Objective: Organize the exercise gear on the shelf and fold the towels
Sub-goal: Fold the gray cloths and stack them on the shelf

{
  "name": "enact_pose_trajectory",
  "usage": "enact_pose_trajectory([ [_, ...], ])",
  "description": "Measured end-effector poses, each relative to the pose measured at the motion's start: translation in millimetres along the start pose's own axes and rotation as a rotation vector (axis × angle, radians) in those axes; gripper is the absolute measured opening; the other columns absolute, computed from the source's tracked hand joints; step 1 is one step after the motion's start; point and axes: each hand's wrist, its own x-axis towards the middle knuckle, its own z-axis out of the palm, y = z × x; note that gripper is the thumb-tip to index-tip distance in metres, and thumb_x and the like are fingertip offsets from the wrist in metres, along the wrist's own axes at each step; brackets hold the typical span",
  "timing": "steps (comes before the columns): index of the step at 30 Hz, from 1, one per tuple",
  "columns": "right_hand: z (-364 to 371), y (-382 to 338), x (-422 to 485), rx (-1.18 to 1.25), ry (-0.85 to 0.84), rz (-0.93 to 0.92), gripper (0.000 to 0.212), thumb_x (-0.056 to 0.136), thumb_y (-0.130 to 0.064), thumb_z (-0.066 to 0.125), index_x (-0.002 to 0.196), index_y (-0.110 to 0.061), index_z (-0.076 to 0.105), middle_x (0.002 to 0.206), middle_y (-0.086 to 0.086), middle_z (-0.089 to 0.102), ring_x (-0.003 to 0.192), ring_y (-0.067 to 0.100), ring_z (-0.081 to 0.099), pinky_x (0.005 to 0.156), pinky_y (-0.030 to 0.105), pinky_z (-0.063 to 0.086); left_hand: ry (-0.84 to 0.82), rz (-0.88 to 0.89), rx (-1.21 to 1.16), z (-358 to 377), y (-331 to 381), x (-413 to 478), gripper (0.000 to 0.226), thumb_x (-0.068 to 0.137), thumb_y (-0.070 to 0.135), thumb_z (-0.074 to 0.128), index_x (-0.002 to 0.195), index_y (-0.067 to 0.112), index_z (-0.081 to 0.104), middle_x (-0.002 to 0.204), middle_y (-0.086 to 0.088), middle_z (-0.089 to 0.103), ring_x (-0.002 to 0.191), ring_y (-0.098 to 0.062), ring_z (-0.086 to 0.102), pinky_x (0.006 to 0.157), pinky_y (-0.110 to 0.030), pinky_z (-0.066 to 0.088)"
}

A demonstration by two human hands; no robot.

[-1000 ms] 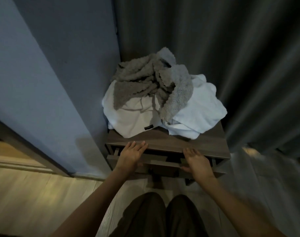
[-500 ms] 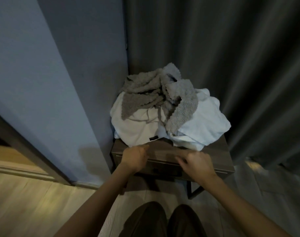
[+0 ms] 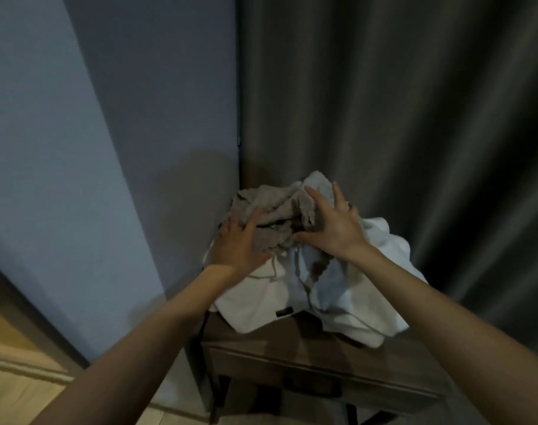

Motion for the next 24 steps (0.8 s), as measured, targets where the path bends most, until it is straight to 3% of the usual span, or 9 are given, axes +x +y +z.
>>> enact_pose_trajectory([
  [5, 26, 22, 61, -0.093, -0.222, -0.02, 0.132, 0.055, -0.06, 0.083, 0.14, -0.056, -0.018, 0.156, 0.006, -0.029, 0.142, 0.043, -0.021, 0.111, 0.068, 0.005, -0.007, 0.055, -0.11, 11, -11, 34, 0.121, 0.064, 0.076, 0.064, 0.15, 0.033, -0.008, 0.16, -0.008, -0.003, 0.147, -0.028, 0.002, 0.117, -0.046, 0.014],
  [9, 54, 35, 80, -0.089, -0.258, -0.007, 0.13, 0.053, -0.064, 0.081, 0.141, -0.056, -0.014, 0.156, 0.009, -0.026, 0.144, 0.044, -0.009, 0.112, 0.064, 0.013, -0.06, 0.079, -0.143, 32, -16, 60, 0.123, 0.055, 0.09, 0.052, 0.151, 0.027, 0.006, 0.159, -0.005, 0.006, 0.146, -0.025, 0.009, 0.118, -0.043, 0.013],
  [12, 77, 42, 80, -0.023, -0.209, 0.017, 0.116, 0.06, -0.058, 0.081, 0.146, -0.05, 0.003, 0.158, 0.015, -0.01, 0.14, 0.044, 0.019, 0.111, 0.056, 0.026, -0.114, 0.03, -0.283, 47, -14, 68, 0.149, 0.034, 0.106, 0.005, 0.146, 0.009, 0.029, 0.151, -0.012, 0.029, 0.14, -0.027, 0.027, 0.117, -0.036, 0.016],
  [15, 88, 45, 83, -0.048, -0.115, -0.004, 0.092, 0.07, -0.051, 0.075, 0.146, -0.038, 0.023, 0.147, 0.018, 0.029, 0.128, 0.04, 0.037, 0.106, 0.046, 0.035, 0.01, 0.107, -0.14, 54, -17, 67, 0.105, 0.07, 0.089, 0.013, 0.15, 0.022, 0.022, 0.154, -0.008, 0.028, 0.141, -0.024, 0.027, 0.117, -0.039, 0.017],
  [17, 87, 46, 87, -0.013, -0.025, -0.049, 0.076, 0.074, -0.039, 0.075, 0.14, -0.025, 0.039, 0.128, 0.017, 0.051, 0.113, 0.033, 0.051, 0.091, 0.036, 0.043, 0.003, 0.151, -0.036, 52, -18, 66, 0.099, 0.074, 0.086, 0.001, 0.151, 0.026, 0.014, 0.158, -0.003, 0.02, 0.144, -0.019, 0.022, 0.118, -0.036, 0.015],
  [18, 85, 45, 88, 0.03, 0.003, -0.069, 0.067, 0.075, -0.031, 0.075, 0.135, -0.019, 0.046, 0.121, 0.017, 0.057, 0.108, 0.032, 0.056, 0.084, 0.033, 0.045, -0.008, 0.089, -0.076, 50, -16, 68, 0.091, 0.079, 0.083, 0.015, 0.151, 0.028, 0.017, 0.155, -0.005, 0.027, 0.141, -0.022, 0.028, 0.116, -0.038, 0.021],
  [20, 75, 42, 88, 0.127, 0.043, -0.121, 0.05, 0.079, -0.017, 0.073, 0.125, -0.01, 0.055, 0.114, 0.017, 0.064, 0.103, 0.03, 0.06, 0.079, 0.025, 0.042, -0.006, -0.021, -0.181, 38, -7, 70, 0.077, 0.083, 0.055, 0.059, 0.148, 0.033, 0.025, 0.14, -0.008, 0.05, 0.125, -0.027, 0.049, 0.105, -0.041, 0.038],
  [22, 60, 36, 89, 0.239, 0.09, -0.144, 0.036, 0.083, -0.012, 0.07, 0.117, -0.004, 0.06, 0.113, 0.014, 0.066, 0.103, 0.029, 0.061, 0.077, 0.015, 0.034, -0.026, -0.082, -0.235, 19, 4, 75, 0.077, 0.081, 0.034, 0.069, 0.147, 0.036, 0.027, 0.131, -0.005, 0.057, 0.115, -0.024, 0.056, 0.097, -0.037, 0.046],
  [24, 40, 29, 91, 0.338, 0.1, -0.124, 0.035, 0.086, -0.016, 0.068, 0.118, -0.005, 0.06, 0.114, 0.012, 0.065, 0.104, 0.026, 0.06, 0.079, 0.014, 0.033, -0.017, -0.124, -0.273, -2, 12, 82, 0.077, 0.082, 0.022, 0.067, 0.146, 0.036, 0.027, 0.132, -0.003, 0.057, 0.115, -0.022, 0.056, 0.096, -0.033, 0.046],
])
